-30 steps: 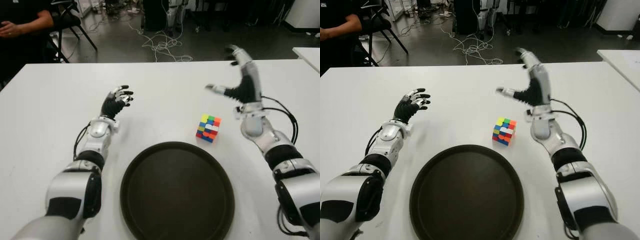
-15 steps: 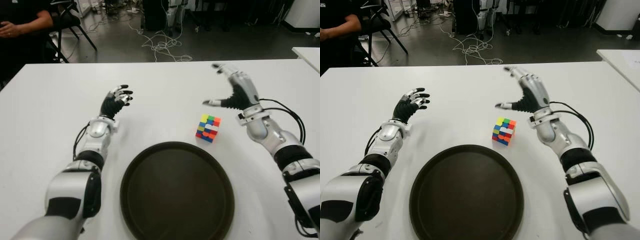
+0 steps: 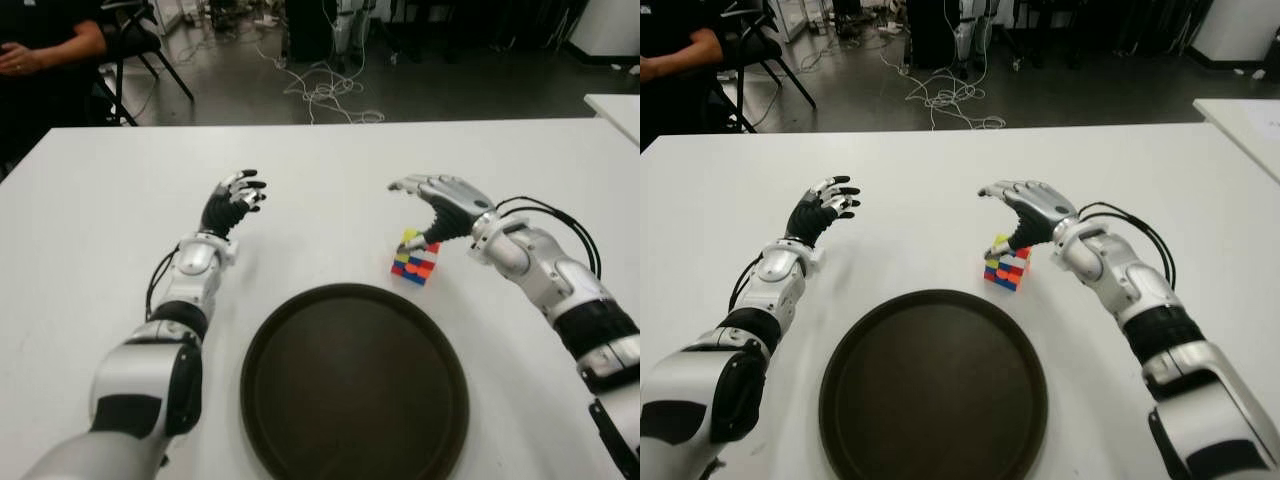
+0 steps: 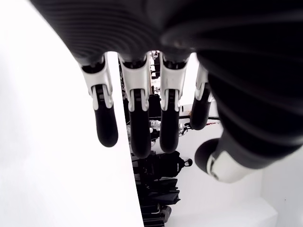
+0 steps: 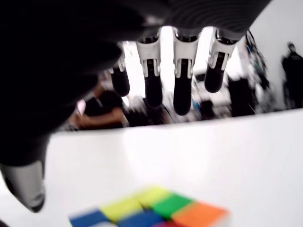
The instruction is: Pick up the Rubik's Cube and put it in the plate
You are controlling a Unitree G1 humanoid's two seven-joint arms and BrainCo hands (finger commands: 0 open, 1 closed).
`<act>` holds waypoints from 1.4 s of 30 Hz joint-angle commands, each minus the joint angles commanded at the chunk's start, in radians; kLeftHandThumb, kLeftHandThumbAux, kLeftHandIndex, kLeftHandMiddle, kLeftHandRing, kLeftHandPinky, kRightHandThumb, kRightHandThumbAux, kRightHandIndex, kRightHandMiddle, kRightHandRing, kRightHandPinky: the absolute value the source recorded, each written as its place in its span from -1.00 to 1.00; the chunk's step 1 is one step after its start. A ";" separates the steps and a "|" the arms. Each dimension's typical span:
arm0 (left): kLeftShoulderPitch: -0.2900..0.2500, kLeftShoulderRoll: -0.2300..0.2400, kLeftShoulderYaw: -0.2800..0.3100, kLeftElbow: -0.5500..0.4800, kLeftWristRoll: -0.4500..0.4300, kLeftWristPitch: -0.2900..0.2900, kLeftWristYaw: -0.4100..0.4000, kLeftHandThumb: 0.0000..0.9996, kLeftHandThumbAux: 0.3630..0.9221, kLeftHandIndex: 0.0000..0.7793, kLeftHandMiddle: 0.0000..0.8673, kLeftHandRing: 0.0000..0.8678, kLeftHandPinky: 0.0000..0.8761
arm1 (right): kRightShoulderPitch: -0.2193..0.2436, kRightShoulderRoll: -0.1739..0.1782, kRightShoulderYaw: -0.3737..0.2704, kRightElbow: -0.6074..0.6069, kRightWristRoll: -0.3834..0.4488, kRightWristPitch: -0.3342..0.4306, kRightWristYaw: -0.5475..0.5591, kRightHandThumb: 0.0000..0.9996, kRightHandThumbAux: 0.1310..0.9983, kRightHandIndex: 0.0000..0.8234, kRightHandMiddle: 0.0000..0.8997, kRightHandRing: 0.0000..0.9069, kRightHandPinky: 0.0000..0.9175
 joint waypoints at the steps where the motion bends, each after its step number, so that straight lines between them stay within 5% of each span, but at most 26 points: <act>1: 0.000 0.000 0.000 0.000 0.000 0.000 0.000 -0.78 0.07 -0.44 -0.29 -0.32 -0.32 | 0.005 -0.001 -0.001 -0.018 -0.002 0.014 0.010 -1.00 0.13 -0.59 -0.55 -0.55 -0.64; 25: -0.002 0.000 0.001 0.003 -0.003 0.004 0.006 -0.75 0.03 -0.44 -0.28 -0.29 -0.30 | 0.069 -0.010 0.022 -0.266 -0.079 0.194 0.161 -1.00 0.14 -0.68 -0.65 -0.65 -0.71; 42: -0.005 0.002 0.009 0.005 -0.010 0.007 -0.015 -0.71 0.05 -0.44 -0.29 -0.30 -0.29 | 0.085 -0.004 0.022 -0.286 -0.090 0.222 0.165 -1.00 0.10 -0.64 -0.59 -0.55 -0.60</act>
